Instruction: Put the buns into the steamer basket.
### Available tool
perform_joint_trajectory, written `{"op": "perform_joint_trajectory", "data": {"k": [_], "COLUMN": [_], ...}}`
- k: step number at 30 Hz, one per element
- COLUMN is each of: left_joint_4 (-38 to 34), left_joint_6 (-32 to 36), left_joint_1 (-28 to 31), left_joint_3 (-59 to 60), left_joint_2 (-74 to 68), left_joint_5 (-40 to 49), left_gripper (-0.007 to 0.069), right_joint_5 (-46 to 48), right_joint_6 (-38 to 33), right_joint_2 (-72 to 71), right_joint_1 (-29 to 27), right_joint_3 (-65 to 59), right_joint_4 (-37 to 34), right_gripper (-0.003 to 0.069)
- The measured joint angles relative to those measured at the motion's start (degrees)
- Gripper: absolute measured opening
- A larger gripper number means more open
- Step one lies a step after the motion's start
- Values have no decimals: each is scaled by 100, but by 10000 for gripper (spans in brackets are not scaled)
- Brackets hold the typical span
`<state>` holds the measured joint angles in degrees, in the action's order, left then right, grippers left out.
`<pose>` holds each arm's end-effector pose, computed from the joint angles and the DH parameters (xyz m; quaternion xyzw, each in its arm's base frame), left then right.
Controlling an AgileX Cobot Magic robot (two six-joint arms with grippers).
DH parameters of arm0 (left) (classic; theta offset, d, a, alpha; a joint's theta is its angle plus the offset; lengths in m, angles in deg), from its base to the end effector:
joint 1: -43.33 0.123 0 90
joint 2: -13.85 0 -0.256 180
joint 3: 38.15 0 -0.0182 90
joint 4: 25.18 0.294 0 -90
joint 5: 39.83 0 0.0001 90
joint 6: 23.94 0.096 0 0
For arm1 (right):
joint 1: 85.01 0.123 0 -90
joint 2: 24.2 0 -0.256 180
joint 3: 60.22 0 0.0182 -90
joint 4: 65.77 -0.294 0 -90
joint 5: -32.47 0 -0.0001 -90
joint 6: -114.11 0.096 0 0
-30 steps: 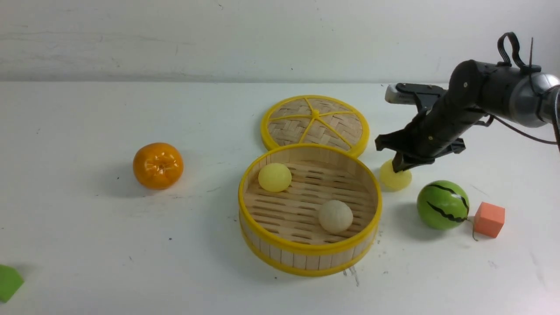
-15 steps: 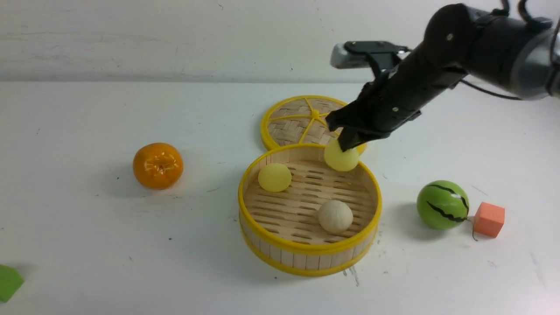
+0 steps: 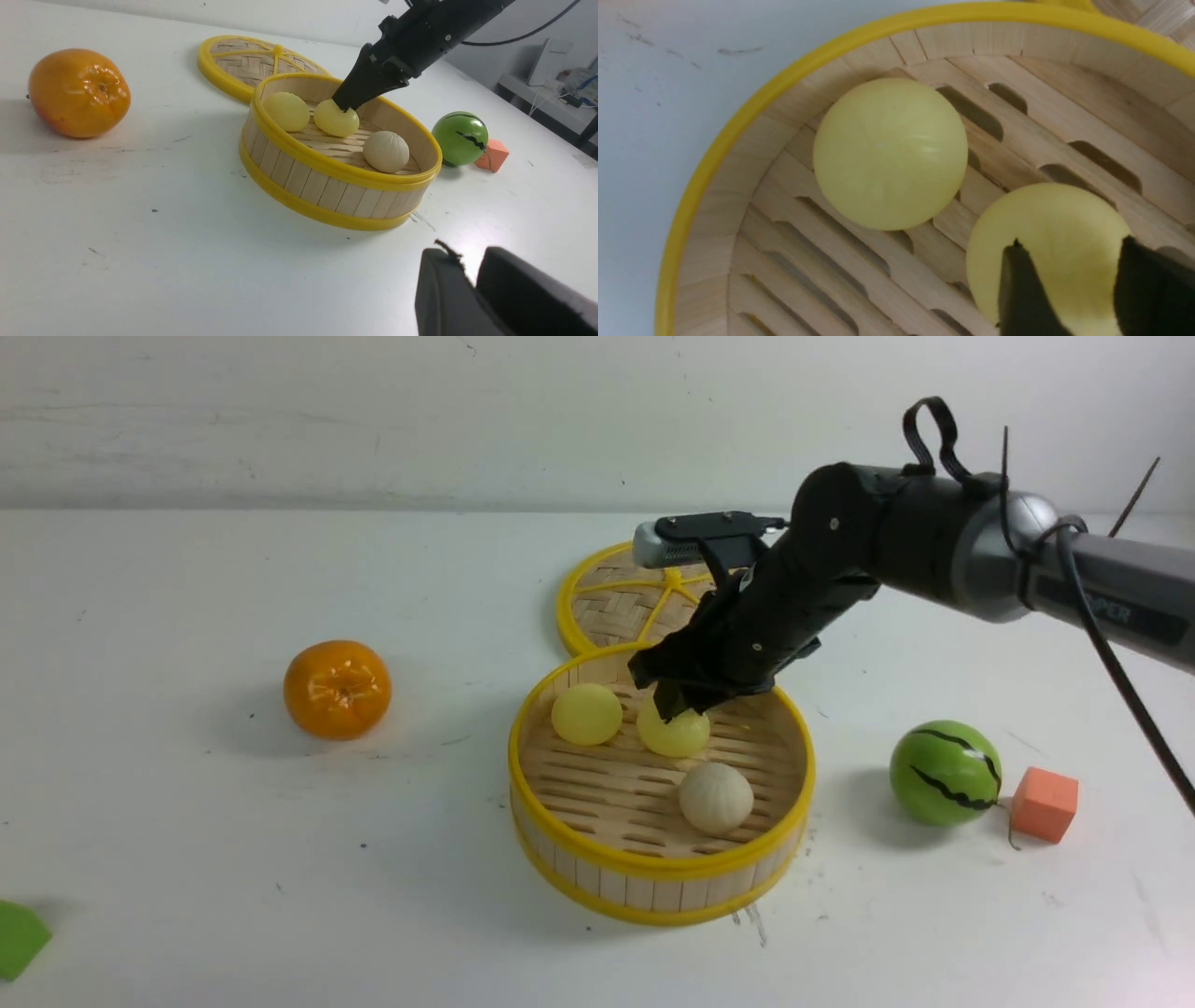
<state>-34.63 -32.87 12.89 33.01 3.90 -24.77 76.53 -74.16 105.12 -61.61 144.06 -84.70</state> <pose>0.1108 -0.0699 0.2206 0.0943 0.7370 -0.2893 0.6036 0.4512 0.2189 0.1834 -0.1792 0.9374 0.1751 0.2418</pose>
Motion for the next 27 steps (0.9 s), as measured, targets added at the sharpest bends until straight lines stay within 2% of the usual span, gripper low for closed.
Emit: {"op": "perform_joint_trajectory", "data": {"k": [1, 2, 5, 6, 10, 11, 16, 17, 19, 22, 27], "left_joint_4": [0, 0, 0, 0, 0, 0, 0, 0, 0, 0, 0], "left_joint_6": [0, 0, 0, 0, 0, 0, 0, 0, 0, 0, 0], "left_joint_1": [0, 0, 0, 0, 0, 0, 0, 0, 0, 0, 0], "left_joint_3": [0, 0, 0, 0, 0, 0, 0, 0, 0, 0, 0], "left_joint_2": [0, 0, 0, 0, 0, 0, 0, 0, 0, 0, 0], "left_joint_5": [0, 0, 0, 0, 0, 0, 0, 0, 0, 0, 0], "left_gripper": [110, 110, 110, 111, 113, 115, 120, 120, 120, 122, 125], "right_joint_5": [0, 359, 914, 1408, 2148, 2310, 2336, 2336, 2071, 1836, 1954], "right_joint_6": [0, 106, 278, 480, 973, 1219, 2077, 2077, 2429, 2633, 2715], "right_joint_2": [0, -300, -736, -1087, -1952, -2463, -3856, -3914, -4644, -5356, -6080], "right_joint_1": [0, 0, 0, 6, 98, 228, 681, 697, 845, 902, 914], "right_joint_3": [0, 0, -5, -5, -233, -526, -1894, -1958, -2762, -3511, -4131], "right_joint_4": [0, 45, 181, 366, 838, 1128, 1728, 1750, 1893, 1893, 1799], "right_gripper": [333, 400, 426, 418, 337, 274, 77, 77, 8, -20, -20]}}
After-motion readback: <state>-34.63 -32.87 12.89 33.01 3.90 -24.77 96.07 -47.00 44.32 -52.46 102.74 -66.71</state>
